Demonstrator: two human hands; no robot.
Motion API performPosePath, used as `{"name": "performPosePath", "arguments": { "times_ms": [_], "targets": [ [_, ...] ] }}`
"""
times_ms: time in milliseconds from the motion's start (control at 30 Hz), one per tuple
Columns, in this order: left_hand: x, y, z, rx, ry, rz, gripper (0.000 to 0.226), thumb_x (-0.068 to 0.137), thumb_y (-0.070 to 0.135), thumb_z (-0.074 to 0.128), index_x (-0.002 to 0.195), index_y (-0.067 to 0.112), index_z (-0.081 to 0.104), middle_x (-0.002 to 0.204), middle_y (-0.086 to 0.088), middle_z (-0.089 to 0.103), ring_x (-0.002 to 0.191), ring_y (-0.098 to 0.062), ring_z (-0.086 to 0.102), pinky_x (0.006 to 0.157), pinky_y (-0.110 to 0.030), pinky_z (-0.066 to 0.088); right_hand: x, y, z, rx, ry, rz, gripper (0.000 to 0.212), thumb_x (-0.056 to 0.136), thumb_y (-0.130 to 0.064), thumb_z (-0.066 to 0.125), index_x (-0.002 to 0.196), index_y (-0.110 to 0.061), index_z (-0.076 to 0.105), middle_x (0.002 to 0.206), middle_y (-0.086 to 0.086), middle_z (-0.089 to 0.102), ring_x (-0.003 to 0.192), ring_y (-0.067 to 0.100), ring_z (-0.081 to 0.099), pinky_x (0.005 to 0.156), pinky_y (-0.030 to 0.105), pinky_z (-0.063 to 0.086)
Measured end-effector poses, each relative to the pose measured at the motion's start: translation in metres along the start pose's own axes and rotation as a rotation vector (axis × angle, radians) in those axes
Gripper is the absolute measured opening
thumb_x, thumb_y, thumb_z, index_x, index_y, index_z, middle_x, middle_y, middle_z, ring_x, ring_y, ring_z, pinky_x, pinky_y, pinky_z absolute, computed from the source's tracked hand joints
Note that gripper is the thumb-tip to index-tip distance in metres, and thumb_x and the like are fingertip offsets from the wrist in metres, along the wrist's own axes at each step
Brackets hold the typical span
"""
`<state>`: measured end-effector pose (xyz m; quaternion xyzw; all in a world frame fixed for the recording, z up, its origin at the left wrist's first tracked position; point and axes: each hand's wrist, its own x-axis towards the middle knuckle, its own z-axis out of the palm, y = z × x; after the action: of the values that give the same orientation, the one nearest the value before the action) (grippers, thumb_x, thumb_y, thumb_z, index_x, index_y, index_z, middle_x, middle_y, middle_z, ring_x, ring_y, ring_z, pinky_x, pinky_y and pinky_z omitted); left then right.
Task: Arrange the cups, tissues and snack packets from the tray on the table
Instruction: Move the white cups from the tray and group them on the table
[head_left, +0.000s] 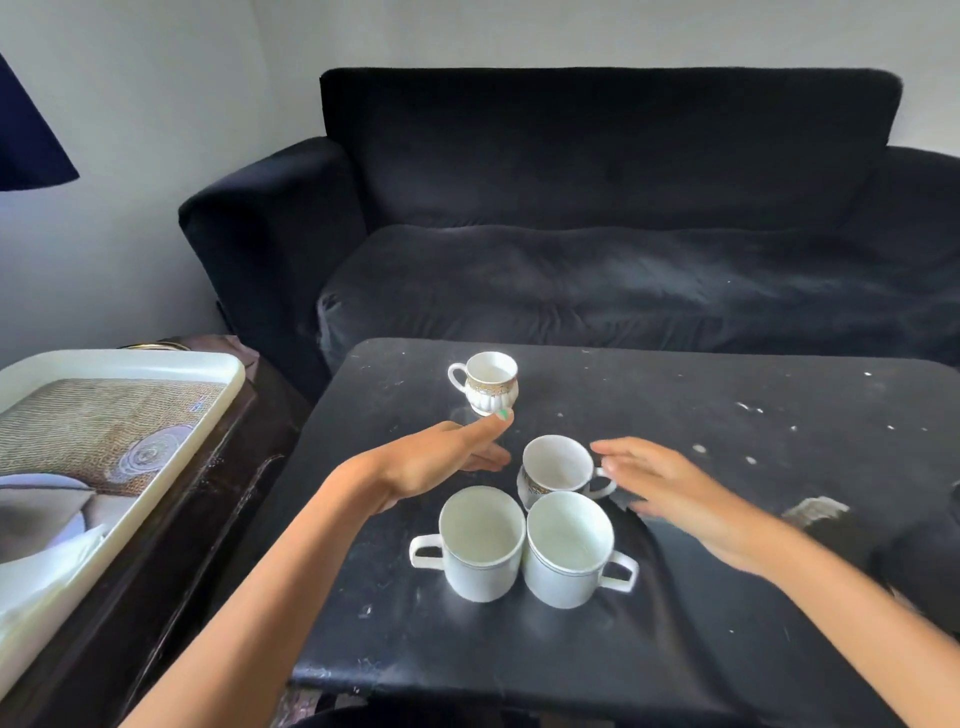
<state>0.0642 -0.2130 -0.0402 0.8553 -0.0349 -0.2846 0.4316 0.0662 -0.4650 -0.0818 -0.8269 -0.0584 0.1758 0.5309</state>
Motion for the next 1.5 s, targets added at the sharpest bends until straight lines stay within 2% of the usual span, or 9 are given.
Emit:
{"name": "performPosePath", "arguments": {
  "times_ms": [133, 400, 467, 533, 633, 867, 1167, 1267, 1500],
  "targets": [
    [0.000, 0.009, 0.010, 0.003, -0.012, 0.009, 0.071, 0.093, 0.063, 0.027, 0.134, 0.013, 0.054, 0.134, 0.002, 0.059, 0.108, 0.001, 0.056, 0.092, -0.016, 0.026, -0.011, 0.006, 0.007, 0.048, 0.032, -0.028, 0.036, 0.094, -0.028, 0.052, 0.130, -0.027, 0.051, 0.123, -0.007, 0.060, 0.115, 0.007, 0.054, 0.096, 0.023, 0.040],
    [0.003, 0.008, 0.015, -0.030, -0.073, 0.033, 0.068, 0.091, 0.064, 0.026, 0.132, 0.018, 0.056, 0.137, 0.003, 0.057, 0.100, 0.008, 0.056, 0.078, -0.007, 0.038, -0.010, 0.008, 0.022, 0.135, 0.066, -0.153, 0.029, 0.093, -0.015, 0.055, 0.120, -0.024, 0.061, 0.118, -0.008, 0.066, 0.110, 0.004, 0.060, 0.090, 0.012, 0.047],
    [0.002, 0.005, 0.014, -0.048, -0.112, 0.037, 0.073, 0.089, 0.067, 0.023, 0.134, 0.019, 0.055, 0.138, 0.005, 0.055, 0.106, 0.007, 0.054, 0.080, -0.007, 0.038, -0.007, 0.009, 0.027, 0.166, 0.092, -0.158, 0.031, 0.092, -0.015, 0.058, 0.122, -0.021, 0.060, 0.117, -0.005, 0.067, 0.110, 0.008, 0.061, 0.095, 0.020, 0.048],
    [0.003, 0.003, 0.013, -0.082, -0.157, 0.051, 0.076, 0.085, 0.071, 0.019, 0.133, 0.024, 0.056, 0.140, 0.008, 0.053, 0.116, 0.005, 0.050, 0.094, -0.012, 0.036, -0.003, 0.009, 0.030, 0.191, 0.111, -0.157, 0.032, 0.091, -0.014, 0.059, 0.123, -0.019, 0.059, 0.115, -0.003, 0.067, 0.109, 0.012, 0.061, 0.097, 0.027, 0.048],
    [0.007, -0.002, 0.012, -0.152, -0.173, 0.087, 0.072, 0.086, 0.071, 0.015, 0.132, 0.032, 0.054, 0.145, 0.008, 0.048, 0.132, -0.005, 0.044, 0.117, -0.029, 0.023, 0.003, 0.010, 0.032, 0.213, 0.133, -0.151, 0.030, 0.091, -0.012, 0.058, 0.121, -0.018, 0.060, 0.108, -0.002, 0.068, 0.096, 0.009, 0.063, 0.087, 0.020, 0.050],
    [0.024, -0.011, 0.013, -0.361, -0.187, 0.099, 0.078, 0.092, 0.066, 0.008, 0.149, 0.018, 0.030, 0.156, 0.001, 0.029, 0.142, -0.010, 0.030, 0.107, -0.020, 0.024, 0.024, 0.010, 0.032, 0.251, 0.201, -0.137, 0.023, 0.093, -0.009, 0.055, 0.113, -0.018, 0.061, 0.091, -0.005, 0.065, 0.069, -0.009, 0.057, 0.064, 0.007, 0.044],
    [0.059, -0.016, 0.015, -0.552, -0.136, 0.097, 0.072, 0.093, 0.066, 0.013, 0.152, 0.027, 0.022, 0.160, 0.009, 0.013, 0.148, -0.013, 0.011, 0.121, -0.036, 0.003, 0.067, -0.004, 0.028, 0.370, 0.277, -0.026, 0.019, 0.094, -0.010, 0.052, 0.107, -0.023, 0.057, 0.106, 0.000, 0.060, 0.101, 0.016, 0.054, 0.090, 0.033, 0.043],
    [0.068, -0.012, 0.018, -0.589, -0.128, 0.134, 0.066, 0.092, 0.067, 0.017, 0.149, 0.035, 0.025, 0.160, 0.012, 0.012, 0.148, -0.012, 0.009, 0.122, -0.038, -0.001, 0.080, -0.008, 0.027, 0.393, 0.282, 0.002, 0.019, 0.095, -0.011, 0.052, 0.109, -0.023, 0.056, 0.106, -0.001, 0.058, 0.105, 0.017, 0.053, 0.090, 0.033, 0.040],
    [0.077, -0.010, 0.023, -0.602, -0.037, 0.185, 0.060, 0.098, 0.057, 0.014, 0.151, 0.029, 0.021, 0.158, 0.015, 0.015, 0.147, -0.008, 0.010, 0.114, -0.024, 0.008, 0.097, -0.015, 0.026, 0.400, 0.322, 0.027, 0.022, 0.095, -0.008, 0.051, 0.114, -0.016, 0.056, 0.109, 0.004, 0.056, 0.120, 0.029, 0.051, 0.100, 0.041, 0.039]
  ]
}}
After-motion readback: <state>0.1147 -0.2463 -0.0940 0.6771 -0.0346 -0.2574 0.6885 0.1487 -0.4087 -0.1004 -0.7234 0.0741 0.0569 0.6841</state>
